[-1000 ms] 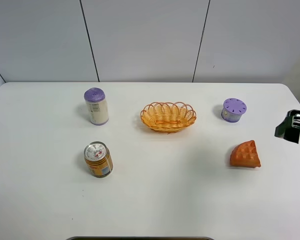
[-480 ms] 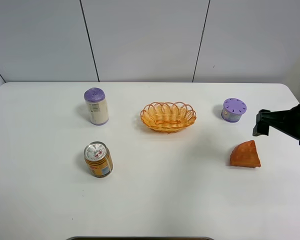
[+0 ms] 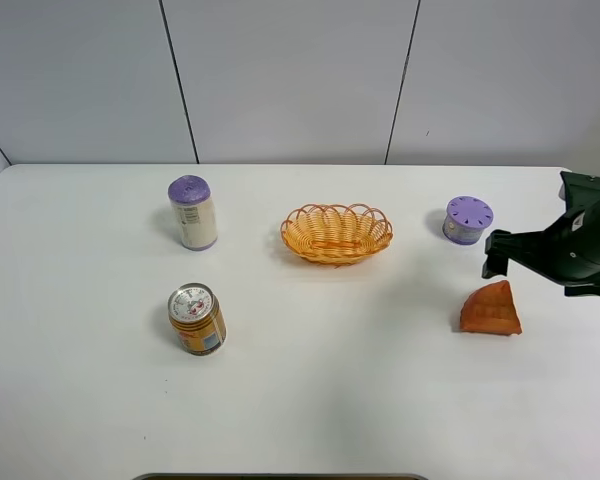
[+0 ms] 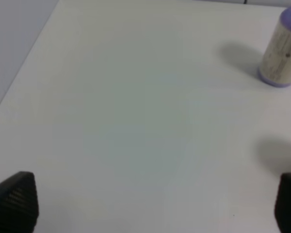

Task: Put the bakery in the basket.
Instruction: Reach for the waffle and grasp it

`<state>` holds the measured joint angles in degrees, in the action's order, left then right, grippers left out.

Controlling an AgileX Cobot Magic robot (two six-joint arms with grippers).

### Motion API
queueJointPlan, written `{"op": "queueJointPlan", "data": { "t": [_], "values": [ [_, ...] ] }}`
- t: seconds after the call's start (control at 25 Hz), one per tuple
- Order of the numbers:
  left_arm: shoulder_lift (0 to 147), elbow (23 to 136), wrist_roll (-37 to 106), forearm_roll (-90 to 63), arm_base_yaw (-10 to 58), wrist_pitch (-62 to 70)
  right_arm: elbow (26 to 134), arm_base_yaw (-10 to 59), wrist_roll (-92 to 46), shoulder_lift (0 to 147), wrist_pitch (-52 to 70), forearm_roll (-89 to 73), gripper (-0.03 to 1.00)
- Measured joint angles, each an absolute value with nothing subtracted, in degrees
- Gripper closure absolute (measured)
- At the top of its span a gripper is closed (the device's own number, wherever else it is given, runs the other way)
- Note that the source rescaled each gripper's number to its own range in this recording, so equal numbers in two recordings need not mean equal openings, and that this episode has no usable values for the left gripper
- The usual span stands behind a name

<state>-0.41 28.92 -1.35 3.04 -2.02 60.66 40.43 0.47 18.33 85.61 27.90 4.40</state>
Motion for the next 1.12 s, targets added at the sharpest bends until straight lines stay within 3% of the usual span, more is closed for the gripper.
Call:
{"op": "queueJointPlan", "data": {
  "t": [1.12],
  "values": [
    [-0.4, 28.9, -1.3, 3.0, -2.0, 60.7, 40.6, 0.5, 18.9, 104.0, 16.3, 4.4, -0.03]
  ]
}}
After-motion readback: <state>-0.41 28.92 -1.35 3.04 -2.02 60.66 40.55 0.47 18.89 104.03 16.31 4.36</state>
